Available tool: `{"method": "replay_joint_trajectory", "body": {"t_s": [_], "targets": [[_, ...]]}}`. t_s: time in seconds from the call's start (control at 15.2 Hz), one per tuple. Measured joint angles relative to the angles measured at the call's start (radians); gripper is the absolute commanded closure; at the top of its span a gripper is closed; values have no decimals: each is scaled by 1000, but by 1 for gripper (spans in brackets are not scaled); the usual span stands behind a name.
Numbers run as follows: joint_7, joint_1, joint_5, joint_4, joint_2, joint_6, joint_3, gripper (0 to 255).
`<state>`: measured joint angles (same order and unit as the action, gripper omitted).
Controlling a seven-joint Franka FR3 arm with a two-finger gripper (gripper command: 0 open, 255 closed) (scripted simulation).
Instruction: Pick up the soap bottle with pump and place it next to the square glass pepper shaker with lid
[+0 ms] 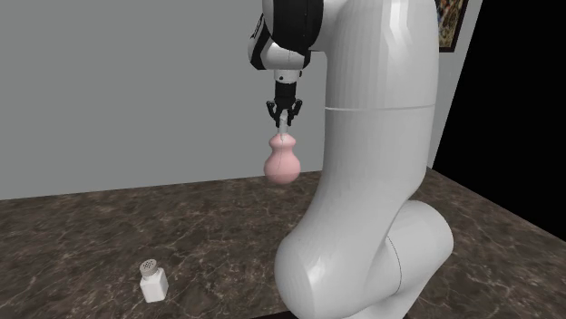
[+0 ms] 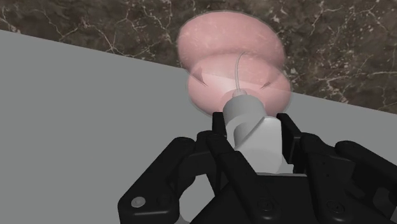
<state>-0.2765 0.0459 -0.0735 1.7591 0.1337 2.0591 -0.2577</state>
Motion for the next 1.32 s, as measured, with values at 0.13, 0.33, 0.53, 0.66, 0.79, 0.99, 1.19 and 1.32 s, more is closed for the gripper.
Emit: {"method": "replay_joint_trajectory", "body": {"t_s": [0.13, 0.33, 0.53, 0.66, 0.79, 0.99, 1.19, 1.32], "targets": [[0, 0, 0, 0, 0, 0, 0, 255], [0, 0, 0, 0, 0, 0, 0, 255], [0, 0, 0, -4, -1, -5, 0, 255], [0, 1, 1, -23, 0, -25, -1, 255], [4, 0, 3, -44, -4, -50, 0, 255], [4, 2, 3, -86, -5, -92, -2, 255], [6, 2, 5, -125, -6, -132, -2, 255], [7, 2, 5, -150, -6, -158, -2, 255]]}}
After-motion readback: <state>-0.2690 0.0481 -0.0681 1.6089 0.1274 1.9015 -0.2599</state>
